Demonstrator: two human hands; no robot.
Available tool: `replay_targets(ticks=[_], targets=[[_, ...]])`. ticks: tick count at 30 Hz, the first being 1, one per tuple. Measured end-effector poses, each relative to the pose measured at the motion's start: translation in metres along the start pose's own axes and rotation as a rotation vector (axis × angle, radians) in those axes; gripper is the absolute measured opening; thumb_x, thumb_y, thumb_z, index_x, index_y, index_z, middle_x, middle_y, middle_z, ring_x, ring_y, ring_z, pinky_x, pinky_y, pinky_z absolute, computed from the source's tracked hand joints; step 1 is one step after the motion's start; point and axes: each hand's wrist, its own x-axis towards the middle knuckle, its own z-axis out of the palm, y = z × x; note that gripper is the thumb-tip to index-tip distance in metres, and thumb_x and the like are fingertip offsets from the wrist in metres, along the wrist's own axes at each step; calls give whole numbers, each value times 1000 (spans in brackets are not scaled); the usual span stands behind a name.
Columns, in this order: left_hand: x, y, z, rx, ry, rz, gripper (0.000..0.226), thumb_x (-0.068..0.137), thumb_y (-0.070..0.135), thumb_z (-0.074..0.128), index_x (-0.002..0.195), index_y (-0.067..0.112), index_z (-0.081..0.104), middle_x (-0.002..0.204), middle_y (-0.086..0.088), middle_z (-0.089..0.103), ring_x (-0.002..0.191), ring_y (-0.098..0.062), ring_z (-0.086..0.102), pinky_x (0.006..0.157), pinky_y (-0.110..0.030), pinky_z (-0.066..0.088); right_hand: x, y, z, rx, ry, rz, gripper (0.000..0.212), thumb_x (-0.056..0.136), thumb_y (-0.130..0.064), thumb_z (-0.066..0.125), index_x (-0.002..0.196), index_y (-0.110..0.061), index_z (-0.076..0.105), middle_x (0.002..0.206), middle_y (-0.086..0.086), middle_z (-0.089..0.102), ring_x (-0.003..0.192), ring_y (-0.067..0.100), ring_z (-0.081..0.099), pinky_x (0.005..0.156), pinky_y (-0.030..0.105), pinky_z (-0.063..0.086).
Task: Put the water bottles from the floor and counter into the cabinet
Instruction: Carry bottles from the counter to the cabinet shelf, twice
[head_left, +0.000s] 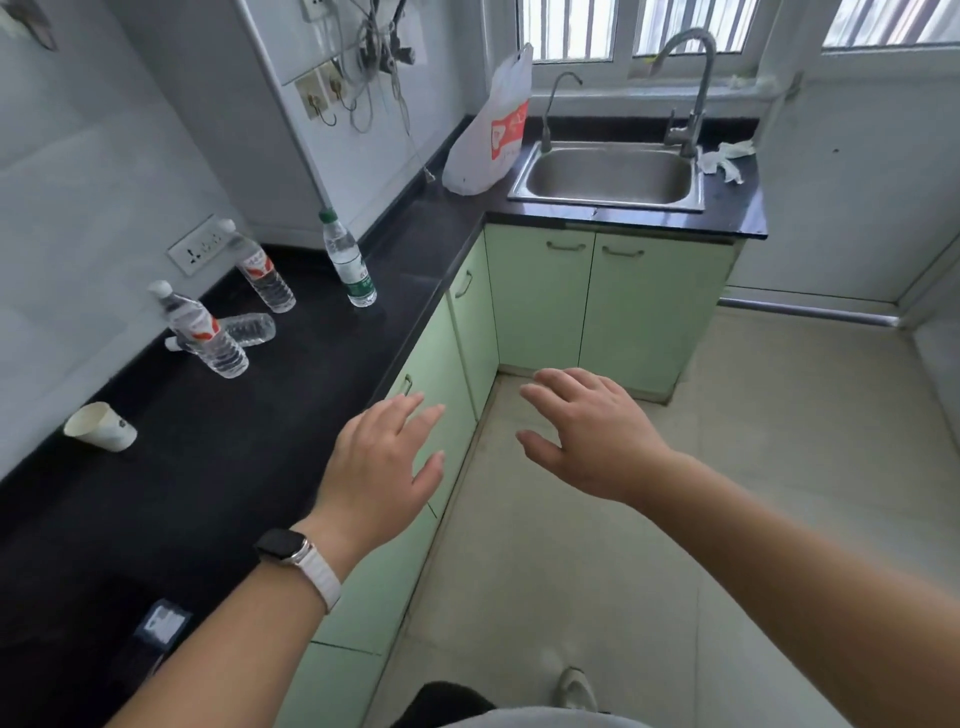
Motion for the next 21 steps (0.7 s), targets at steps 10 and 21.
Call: replay_targets(ticks=[10,21], targets=[[63,-43,26,2,-9,-54,52,90,41,46,131,15,63,132,-8,62,124,-31,56,97,-50,47,82,22,14,8,-50,-46,61,90,-60,33,131,-21,55,136,3,55,125,28,49,103,40,39],[164,-162,71,-122,-41,-147,50,88,41,48,129,17,64,132,-8,63,125,-31,56,100,-49,46,245,9,40,-40,-120,-65,60,90,-61,33,134,-23,52,138,1,54,126,28,49,104,40,38]])
